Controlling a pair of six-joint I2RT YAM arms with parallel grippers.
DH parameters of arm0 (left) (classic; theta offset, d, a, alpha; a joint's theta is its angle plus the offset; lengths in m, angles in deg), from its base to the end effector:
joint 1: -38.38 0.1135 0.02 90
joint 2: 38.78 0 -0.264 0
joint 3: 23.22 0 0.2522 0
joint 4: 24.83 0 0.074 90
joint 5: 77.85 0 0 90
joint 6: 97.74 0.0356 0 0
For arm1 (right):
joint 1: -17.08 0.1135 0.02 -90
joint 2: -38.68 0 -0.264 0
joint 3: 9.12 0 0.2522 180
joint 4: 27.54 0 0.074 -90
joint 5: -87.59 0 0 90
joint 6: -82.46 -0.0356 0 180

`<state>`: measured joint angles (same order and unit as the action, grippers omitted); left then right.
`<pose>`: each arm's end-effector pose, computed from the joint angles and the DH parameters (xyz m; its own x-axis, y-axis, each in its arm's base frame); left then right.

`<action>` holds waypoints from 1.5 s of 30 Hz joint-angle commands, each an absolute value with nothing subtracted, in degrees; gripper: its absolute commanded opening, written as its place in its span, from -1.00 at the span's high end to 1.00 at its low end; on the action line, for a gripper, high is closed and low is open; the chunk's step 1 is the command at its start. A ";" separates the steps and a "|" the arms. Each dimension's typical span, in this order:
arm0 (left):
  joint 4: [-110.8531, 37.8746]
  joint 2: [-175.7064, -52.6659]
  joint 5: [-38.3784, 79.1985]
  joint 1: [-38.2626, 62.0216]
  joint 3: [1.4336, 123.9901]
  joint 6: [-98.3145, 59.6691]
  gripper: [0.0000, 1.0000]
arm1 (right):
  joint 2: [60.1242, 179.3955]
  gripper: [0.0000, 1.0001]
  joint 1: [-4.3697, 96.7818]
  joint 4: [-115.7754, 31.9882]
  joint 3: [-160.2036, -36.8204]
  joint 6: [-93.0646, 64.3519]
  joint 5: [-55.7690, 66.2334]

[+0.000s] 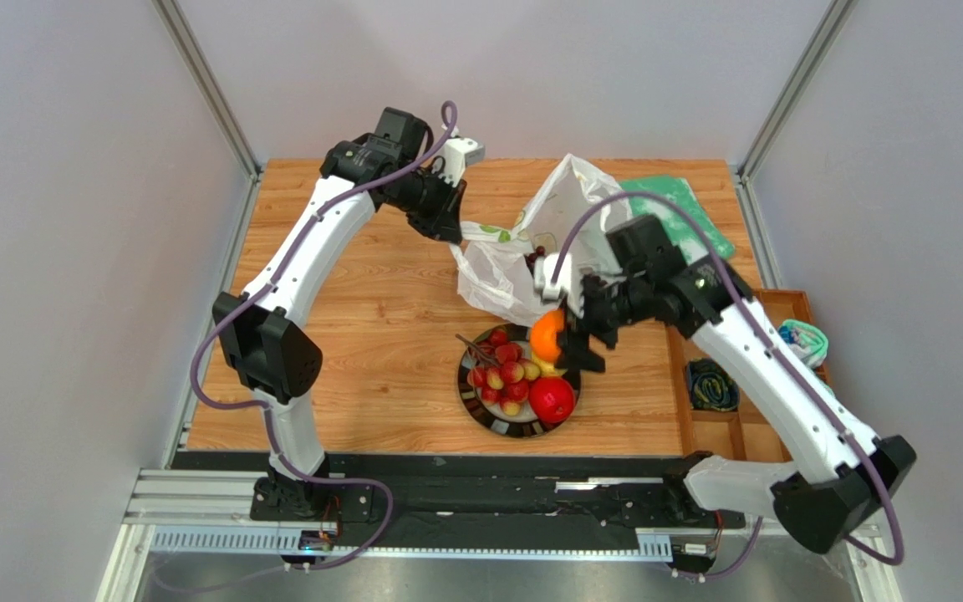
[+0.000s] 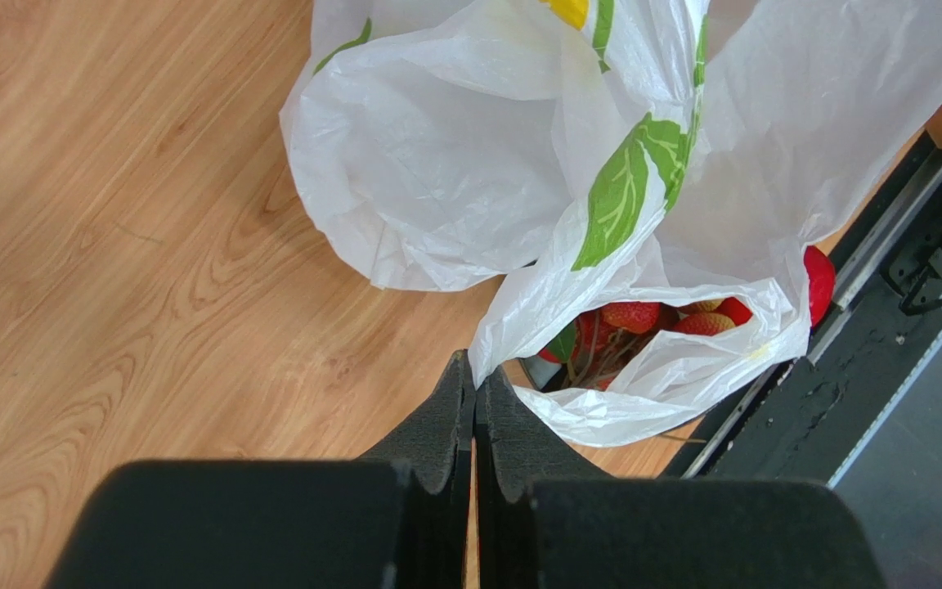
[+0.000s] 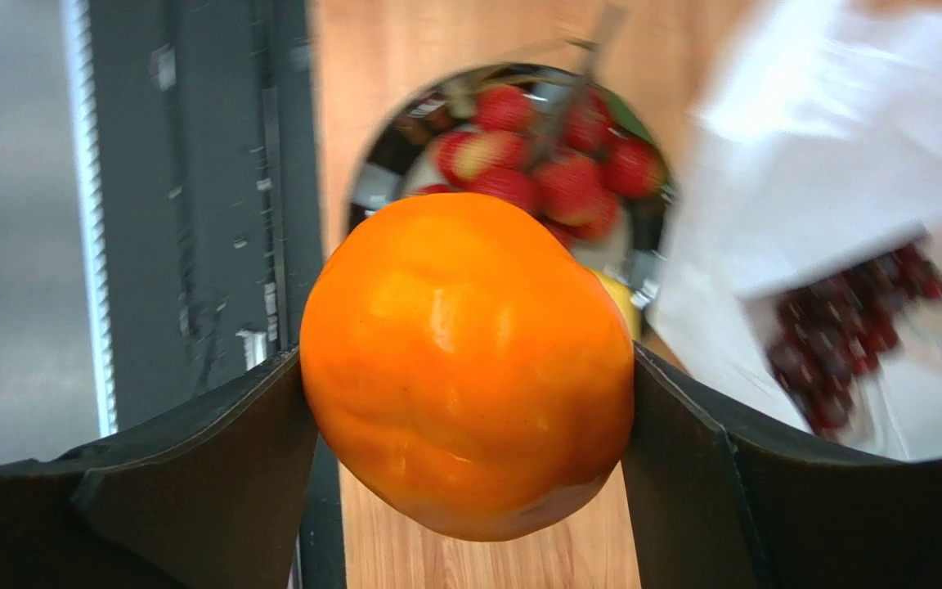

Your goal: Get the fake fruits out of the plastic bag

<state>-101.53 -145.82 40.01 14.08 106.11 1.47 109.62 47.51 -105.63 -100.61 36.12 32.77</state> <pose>0.3505 -0.1765 0.3758 -0.6337 0.4414 -0.6353 0.7224 0.6313 -0.2820 0.1839 0.1318 0.3646 -0.0565 -0.6876 -0.7239 -0.9947 0.1015 -0.0188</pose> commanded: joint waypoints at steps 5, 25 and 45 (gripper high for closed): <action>-100.47 -144.69 41.15 15.09 105.51 0.69 1.00 | 110.74 -0.16 65.82 -103.20 -89.33 46.69 24.50; -102.05 -138.54 43.79 15.18 99.53 3.50 1.00 | 126.21 -0.11 81.68 -88.06 -86.69 49.32 3.40; -102.31 -136.25 45.19 15.18 97.59 4.03 1.00 | 123.33 -1.00 84.58 -88.74 -83.96 51.00 -1.62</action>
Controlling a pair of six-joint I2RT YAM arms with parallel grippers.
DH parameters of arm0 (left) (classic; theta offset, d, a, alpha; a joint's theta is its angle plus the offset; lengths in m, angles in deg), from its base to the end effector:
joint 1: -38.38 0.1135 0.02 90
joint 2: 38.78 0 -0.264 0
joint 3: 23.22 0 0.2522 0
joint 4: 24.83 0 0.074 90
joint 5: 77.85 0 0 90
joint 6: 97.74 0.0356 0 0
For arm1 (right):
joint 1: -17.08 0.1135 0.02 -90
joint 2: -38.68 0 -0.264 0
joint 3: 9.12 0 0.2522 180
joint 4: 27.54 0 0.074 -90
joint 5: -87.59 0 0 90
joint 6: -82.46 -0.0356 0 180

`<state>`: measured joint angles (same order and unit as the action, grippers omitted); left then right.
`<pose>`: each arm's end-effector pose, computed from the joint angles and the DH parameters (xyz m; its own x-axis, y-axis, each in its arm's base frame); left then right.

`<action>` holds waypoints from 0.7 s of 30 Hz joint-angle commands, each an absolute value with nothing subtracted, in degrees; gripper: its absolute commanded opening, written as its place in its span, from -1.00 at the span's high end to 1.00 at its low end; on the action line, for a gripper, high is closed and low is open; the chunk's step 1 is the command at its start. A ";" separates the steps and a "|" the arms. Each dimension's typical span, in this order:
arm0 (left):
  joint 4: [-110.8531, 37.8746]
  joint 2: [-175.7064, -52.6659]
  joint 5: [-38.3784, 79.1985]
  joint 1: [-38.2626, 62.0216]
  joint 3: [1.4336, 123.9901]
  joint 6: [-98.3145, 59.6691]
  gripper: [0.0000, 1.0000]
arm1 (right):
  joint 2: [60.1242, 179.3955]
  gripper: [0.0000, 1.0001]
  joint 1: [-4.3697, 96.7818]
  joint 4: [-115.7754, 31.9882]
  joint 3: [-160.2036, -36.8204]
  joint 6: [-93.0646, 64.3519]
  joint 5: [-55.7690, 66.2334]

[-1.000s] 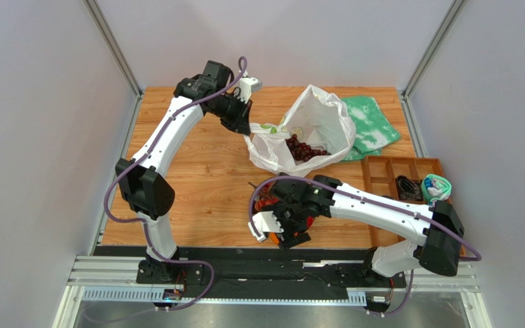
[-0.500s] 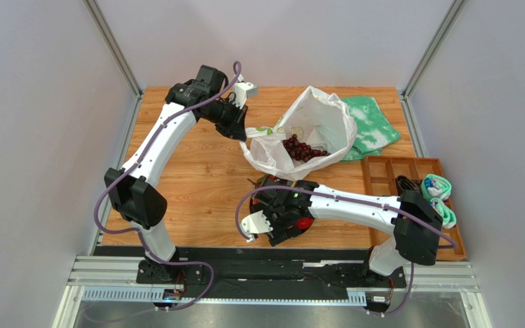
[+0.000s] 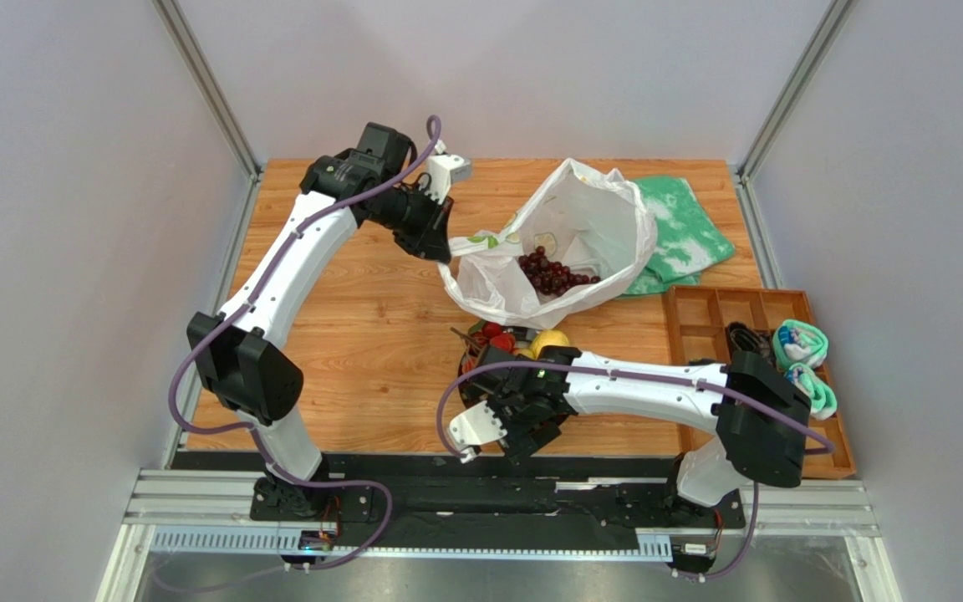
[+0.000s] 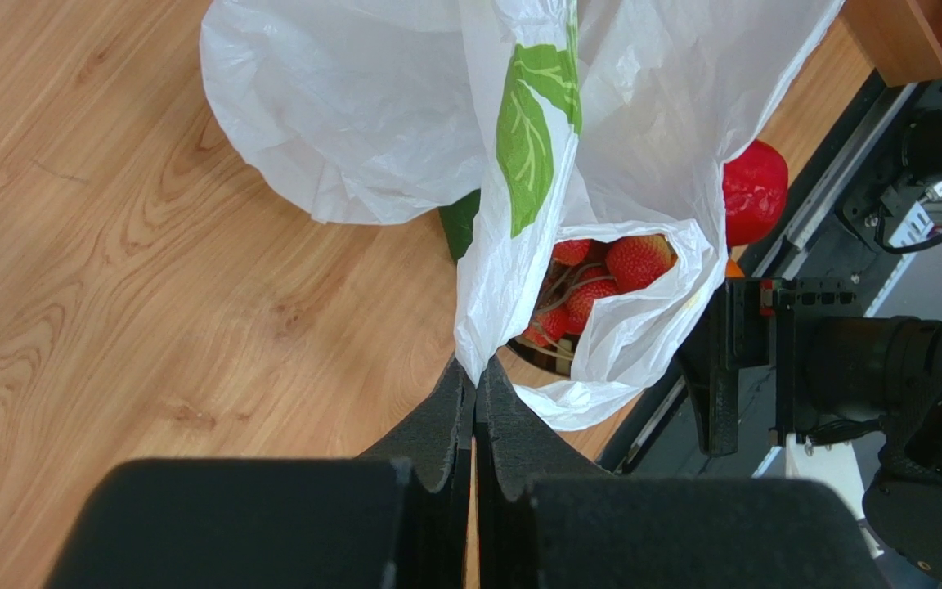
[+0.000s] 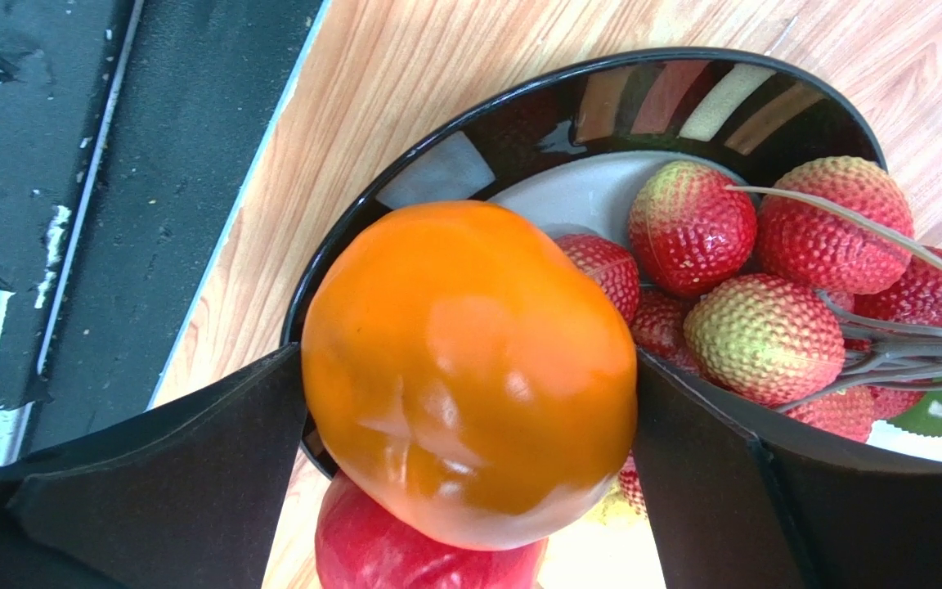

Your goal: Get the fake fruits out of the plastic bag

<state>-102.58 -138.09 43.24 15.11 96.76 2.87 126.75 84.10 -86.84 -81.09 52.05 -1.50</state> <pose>0.3193 -0.1573 0.3753 -0.6482 0.4504 -0.6140 0.7279 0.6032 -0.3260 0.1092 0.2590 0.2014 0.6040 -0.7844 -0.1408 -0.7926 -0.5726 -0.2096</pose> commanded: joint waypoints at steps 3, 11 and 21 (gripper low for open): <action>-102.40 -136.77 45.72 15.18 98.47 3.60 1.00 | 120.78 -1.00 84.67 -93.91 -87.90 50.21 -0.04; -102.49 -138.27 46.25 15.18 101.90 1.67 1.00 | 108.39 -1.00 80.04 -102.39 -100.66 44.94 4.97; -101.61 -135.20 47.83 15.18 98.30 -0.98 1.00 | 124.50 -0.38 48.30 -87.71 -109.17 29.75 15.05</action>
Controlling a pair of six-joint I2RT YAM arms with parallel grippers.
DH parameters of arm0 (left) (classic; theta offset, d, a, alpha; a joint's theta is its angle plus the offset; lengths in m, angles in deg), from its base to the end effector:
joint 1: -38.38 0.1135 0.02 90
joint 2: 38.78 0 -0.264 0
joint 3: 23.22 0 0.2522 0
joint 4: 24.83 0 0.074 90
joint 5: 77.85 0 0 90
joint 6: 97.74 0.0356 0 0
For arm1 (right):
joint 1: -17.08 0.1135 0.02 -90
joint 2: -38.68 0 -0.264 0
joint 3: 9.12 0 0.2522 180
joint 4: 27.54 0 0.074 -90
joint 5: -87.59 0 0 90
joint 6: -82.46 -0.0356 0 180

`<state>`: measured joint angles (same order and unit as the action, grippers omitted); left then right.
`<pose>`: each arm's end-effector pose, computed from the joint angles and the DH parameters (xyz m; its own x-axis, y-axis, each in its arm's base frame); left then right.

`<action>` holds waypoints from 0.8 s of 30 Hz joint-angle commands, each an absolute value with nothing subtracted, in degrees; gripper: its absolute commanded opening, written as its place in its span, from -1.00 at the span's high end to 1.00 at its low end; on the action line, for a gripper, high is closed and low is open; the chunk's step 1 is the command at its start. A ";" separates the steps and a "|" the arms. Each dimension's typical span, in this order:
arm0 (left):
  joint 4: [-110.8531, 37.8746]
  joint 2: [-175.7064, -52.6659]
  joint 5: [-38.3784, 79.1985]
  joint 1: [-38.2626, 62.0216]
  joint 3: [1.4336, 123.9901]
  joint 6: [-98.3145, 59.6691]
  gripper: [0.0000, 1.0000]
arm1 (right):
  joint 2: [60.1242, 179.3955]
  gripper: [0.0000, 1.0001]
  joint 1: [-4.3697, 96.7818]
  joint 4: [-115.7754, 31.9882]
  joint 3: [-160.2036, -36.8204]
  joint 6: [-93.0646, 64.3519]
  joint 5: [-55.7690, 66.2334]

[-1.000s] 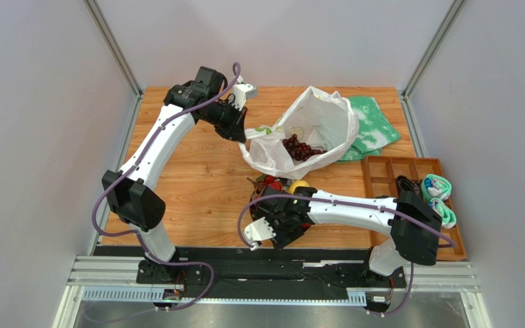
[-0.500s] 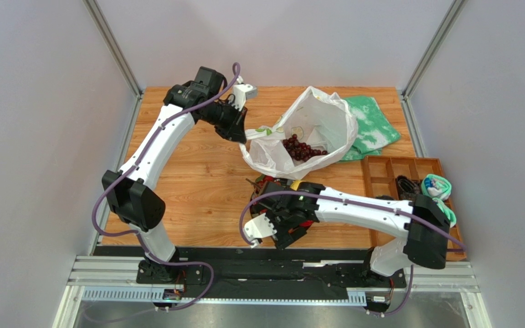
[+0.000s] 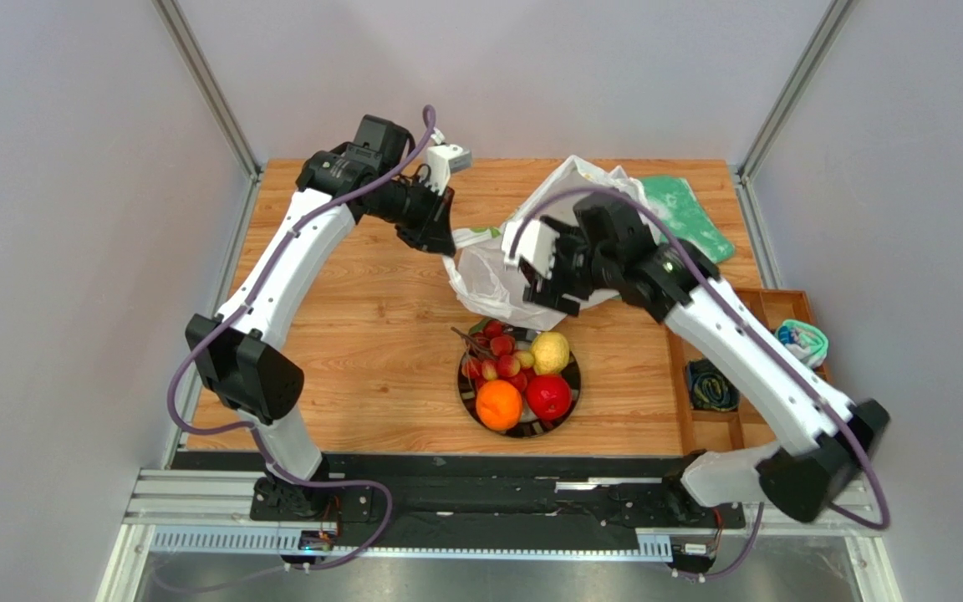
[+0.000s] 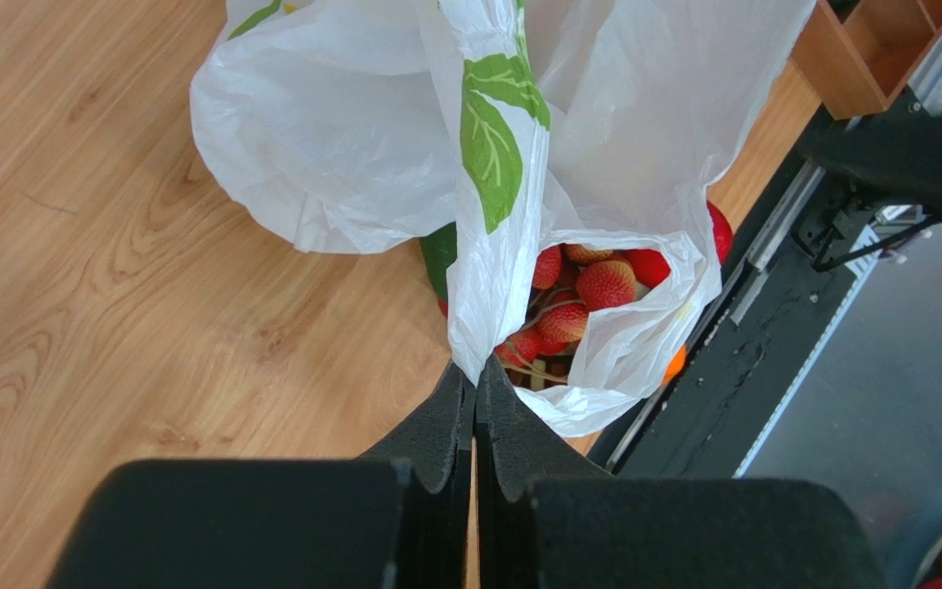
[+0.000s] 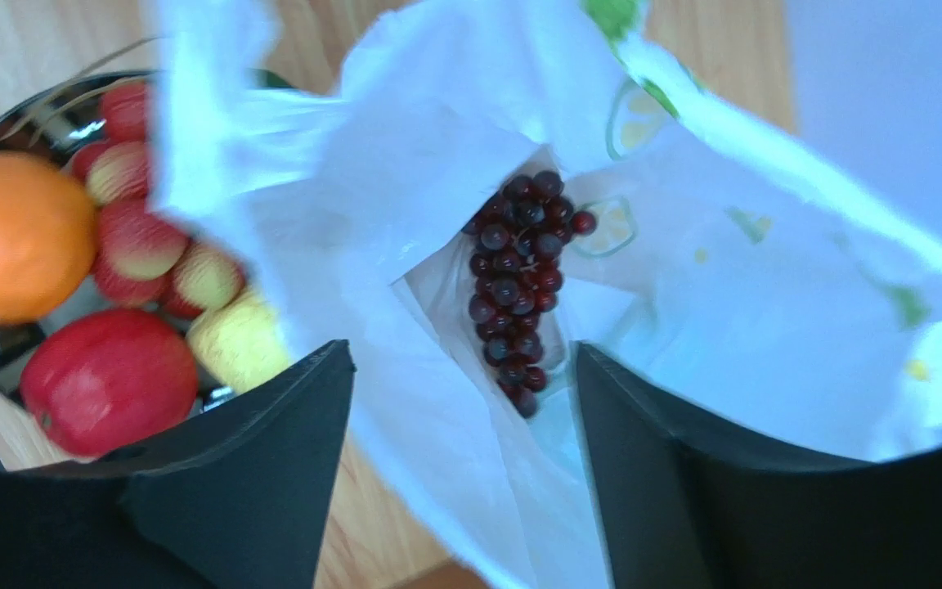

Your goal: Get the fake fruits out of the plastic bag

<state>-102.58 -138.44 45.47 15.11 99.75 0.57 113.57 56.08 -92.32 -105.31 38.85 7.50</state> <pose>0.3195 -0.1587 0.3892 -0.6494 0.4107 -0.6400 0.7251 0.5883 -0.3581 0.2023 0.1717 0.3849 0.1503 -0.7961 -0.5862 -0.8817 0.1603 -0.4437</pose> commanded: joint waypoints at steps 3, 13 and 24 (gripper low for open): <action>-101.26 -134.76 47.57 15.09 95.58 -0.89 1.00 | 131.99 -0.18 43.72 -84.55 -113.75 25.96 17.19; -101.79 -136.60 44.67 13.86 95.66 0.43 1.00 | 147.64 -0.26 41.51 -80.94 -115.86 25.51 12.89; -102.84 -137.74 45.72 11.40 94.25 0.78 1.00 | 161.37 -0.27 37.12 -86.12 -129.83 25.24 12.62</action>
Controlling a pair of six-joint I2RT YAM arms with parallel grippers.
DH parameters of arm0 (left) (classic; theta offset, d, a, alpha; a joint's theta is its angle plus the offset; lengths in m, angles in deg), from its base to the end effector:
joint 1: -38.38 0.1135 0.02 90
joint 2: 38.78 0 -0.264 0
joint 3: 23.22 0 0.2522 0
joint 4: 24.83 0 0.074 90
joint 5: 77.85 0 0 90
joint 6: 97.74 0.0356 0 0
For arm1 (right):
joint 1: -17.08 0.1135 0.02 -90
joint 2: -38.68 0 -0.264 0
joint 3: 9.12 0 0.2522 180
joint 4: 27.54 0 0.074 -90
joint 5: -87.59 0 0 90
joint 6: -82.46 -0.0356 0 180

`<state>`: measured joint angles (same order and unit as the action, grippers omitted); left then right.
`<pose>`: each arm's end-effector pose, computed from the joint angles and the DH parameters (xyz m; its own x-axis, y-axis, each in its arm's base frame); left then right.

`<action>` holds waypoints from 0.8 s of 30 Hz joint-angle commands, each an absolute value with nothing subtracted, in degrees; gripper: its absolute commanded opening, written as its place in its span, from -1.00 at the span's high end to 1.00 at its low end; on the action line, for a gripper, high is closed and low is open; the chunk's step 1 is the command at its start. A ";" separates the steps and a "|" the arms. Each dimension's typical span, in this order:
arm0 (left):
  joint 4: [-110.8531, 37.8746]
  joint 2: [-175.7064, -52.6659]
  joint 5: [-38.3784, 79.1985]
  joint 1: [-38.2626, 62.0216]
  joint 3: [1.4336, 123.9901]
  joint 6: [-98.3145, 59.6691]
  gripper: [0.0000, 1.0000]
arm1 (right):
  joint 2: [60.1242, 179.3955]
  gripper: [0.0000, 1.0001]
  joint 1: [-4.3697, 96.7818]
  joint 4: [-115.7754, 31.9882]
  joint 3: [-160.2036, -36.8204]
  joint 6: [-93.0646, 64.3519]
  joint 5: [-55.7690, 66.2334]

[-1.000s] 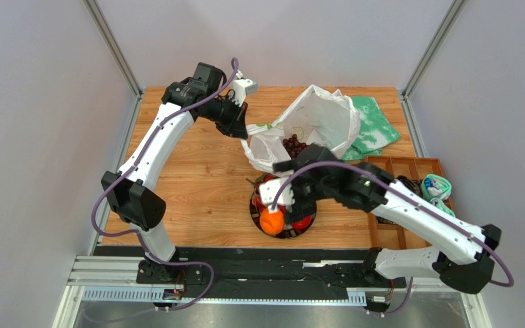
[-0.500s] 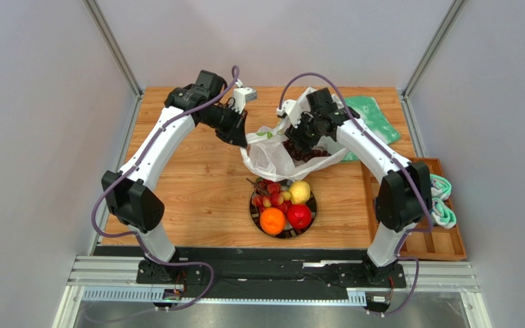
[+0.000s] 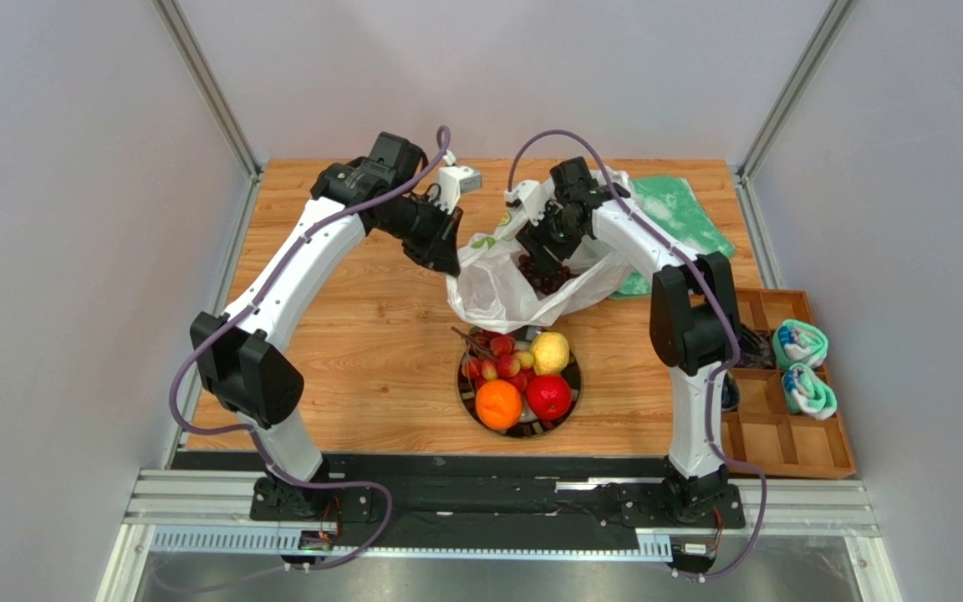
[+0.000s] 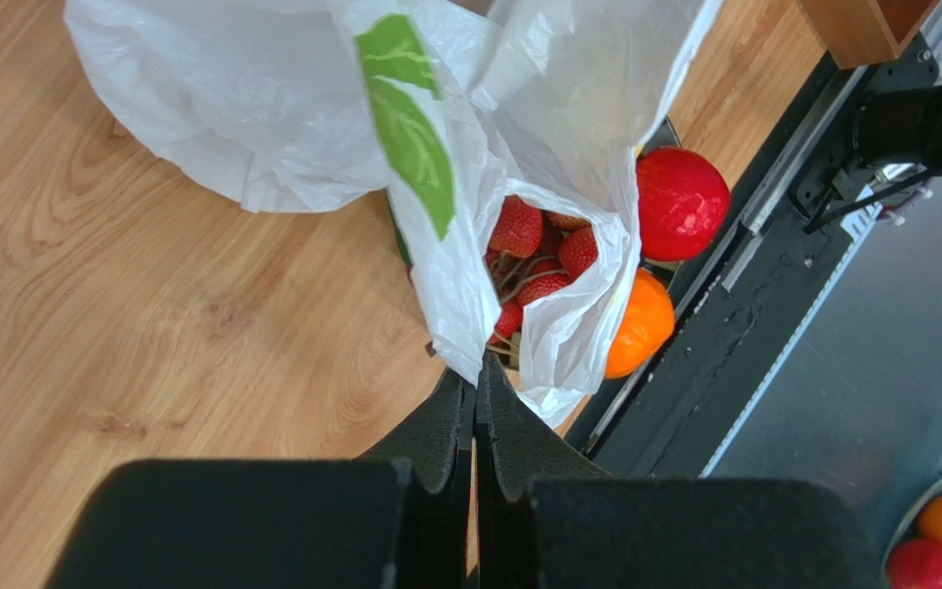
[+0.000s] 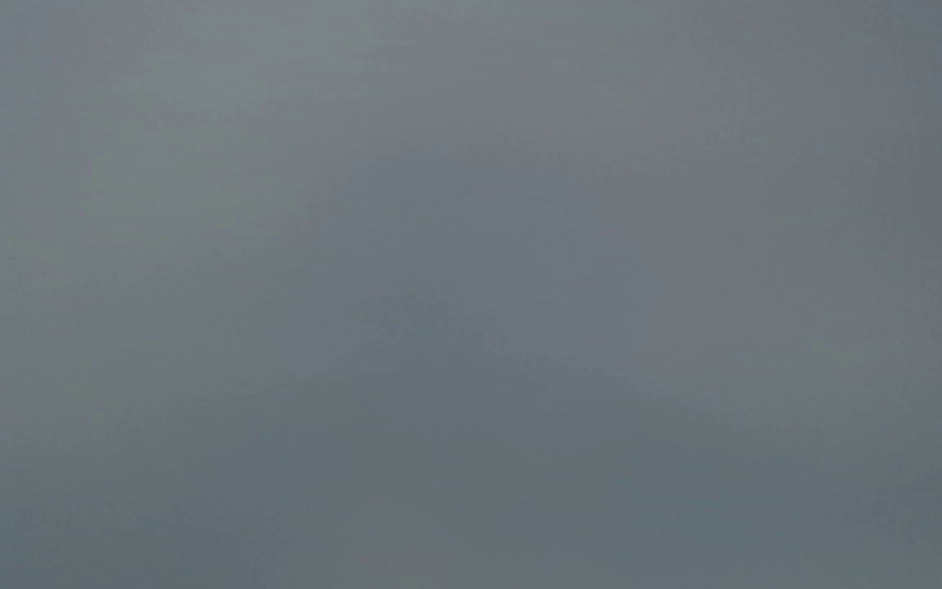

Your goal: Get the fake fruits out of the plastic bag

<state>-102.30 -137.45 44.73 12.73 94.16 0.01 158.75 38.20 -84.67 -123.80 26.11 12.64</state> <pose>0.3096 -0.1699 0.3665 -0.6806 0.4529 -0.5760 0.7148 0.5830 -0.3863 0.4196 0.1720 0.2221 -0.4342 -0.7413 -0.5118 -0.8413 0.5368 -0.0639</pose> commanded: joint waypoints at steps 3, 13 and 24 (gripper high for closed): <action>-103.19 -138.18 45.64 10.43 94.43 1.22 1.00 | 163.82 -0.31 36.94 -87.52 -131.42 26.73 13.49; -103.28 -140.64 45.11 8.76 96.45 1.31 1.00 | 165.95 -0.11 36.50 -94.91 -133.36 33.06 23.16; -102.14 -143.37 40.19 9.11 99.87 0.96 1.00 | 153.84 0.90 35.89 -95.70 -130.64 34.29 24.83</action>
<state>-103.28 -142.04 42.78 9.10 95.88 0.29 164.80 36.37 -94.92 -131.61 32.80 21.73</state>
